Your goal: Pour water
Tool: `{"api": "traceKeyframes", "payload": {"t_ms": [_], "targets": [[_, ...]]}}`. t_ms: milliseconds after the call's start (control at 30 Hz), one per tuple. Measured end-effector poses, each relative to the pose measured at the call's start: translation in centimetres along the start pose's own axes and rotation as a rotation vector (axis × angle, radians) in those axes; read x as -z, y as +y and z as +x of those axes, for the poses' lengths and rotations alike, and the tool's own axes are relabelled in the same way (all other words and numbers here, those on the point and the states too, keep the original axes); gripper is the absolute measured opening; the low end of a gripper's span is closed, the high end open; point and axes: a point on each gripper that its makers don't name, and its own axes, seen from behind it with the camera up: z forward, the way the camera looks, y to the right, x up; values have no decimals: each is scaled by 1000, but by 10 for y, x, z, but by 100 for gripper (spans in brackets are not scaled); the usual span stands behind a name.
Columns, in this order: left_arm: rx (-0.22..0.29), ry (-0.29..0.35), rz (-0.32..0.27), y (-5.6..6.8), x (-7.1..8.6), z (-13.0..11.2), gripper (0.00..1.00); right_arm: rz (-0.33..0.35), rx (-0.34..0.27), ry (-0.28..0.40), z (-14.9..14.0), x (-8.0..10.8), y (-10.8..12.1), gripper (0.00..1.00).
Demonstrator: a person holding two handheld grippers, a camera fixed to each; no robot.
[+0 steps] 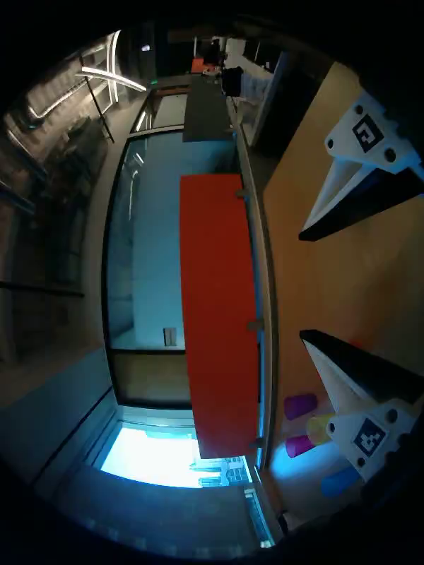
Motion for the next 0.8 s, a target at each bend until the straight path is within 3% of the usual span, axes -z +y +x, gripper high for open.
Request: {"api": "traceKeyframes", "payload": {"t_ms": [800], "targets": [[-24, -46, -9, 4, -6, -14, 88, 3, -13, 13, 2, 5, 6, 97]]}}
